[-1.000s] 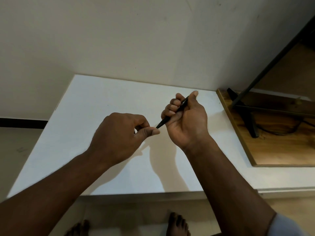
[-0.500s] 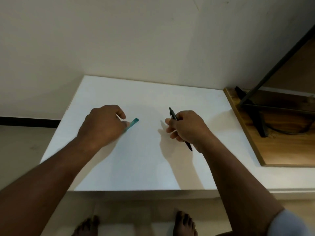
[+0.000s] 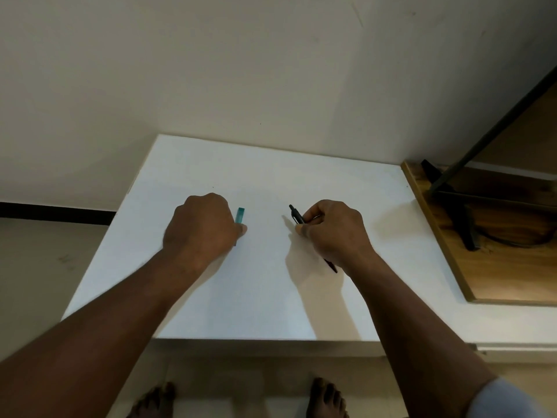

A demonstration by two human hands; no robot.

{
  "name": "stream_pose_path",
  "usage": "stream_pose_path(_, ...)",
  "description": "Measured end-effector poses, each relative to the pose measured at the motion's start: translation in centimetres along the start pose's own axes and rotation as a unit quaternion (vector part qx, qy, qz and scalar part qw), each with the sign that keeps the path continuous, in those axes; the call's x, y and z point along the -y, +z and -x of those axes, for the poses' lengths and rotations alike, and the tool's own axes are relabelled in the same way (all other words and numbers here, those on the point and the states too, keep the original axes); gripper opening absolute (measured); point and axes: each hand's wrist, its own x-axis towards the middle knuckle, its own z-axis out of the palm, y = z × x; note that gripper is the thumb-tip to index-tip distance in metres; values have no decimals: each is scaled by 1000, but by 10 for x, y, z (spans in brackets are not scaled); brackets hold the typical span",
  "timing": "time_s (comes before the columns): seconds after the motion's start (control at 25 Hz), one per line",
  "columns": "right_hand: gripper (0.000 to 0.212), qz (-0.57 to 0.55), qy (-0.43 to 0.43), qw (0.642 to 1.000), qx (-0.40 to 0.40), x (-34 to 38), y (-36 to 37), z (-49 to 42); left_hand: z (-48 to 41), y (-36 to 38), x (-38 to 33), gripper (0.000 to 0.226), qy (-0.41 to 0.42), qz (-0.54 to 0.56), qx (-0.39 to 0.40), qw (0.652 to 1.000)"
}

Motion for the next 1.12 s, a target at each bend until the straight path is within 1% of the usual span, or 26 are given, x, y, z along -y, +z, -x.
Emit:
stream_pose_path(0.24, 20, -1, 24, 999, -23, -11, 4, -5, 8, 13, -29, 39, 15, 1, -4, 1000)
stream_pose_path(0.48, 33, 59, -3, 997, -49, -5, 11, 3, 17, 24, -45, 43, 32, -4, -5, 999)
stream_pose_path(0.56, 37, 68, -1, 997, -23, -3, 5, 4, 16, 23, -44, 44, 34, -3, 1, 999)
stream_pose_path(0.68, 44, 95, 11, 994, 55, 1, -3, 6, 14, 22, -41, 37, 41, 12, 5, 999)
stream_pose_path(0.72, 48, 105, 8, 992, 69, 3, -3, 7, 14, 22, -41, 37, 49, 12, -1, 999)
stream_pose_path(0.8, 54, 120, -8, 990, 69, 6, 2, 9, 16, 25, -42, 45, 68, 11, -17, 998)
stream_pose_path(0.88, 51, 114, -16, 992, 49, 7, 5, 10, 16, 29, -44, 50, 79, 16, -30, 996)
stream_pose_path(1.0, 42, 108, -18, 994, 19, 7, 7, 9, 14, 32, -46, 50, 79, 17, -40, 996)
stream_pose_path(1.12, 40, 105, -20, 994, 11, 7, 9, 8, 14, 33, -47, 50, 78, 18, -45, 996)
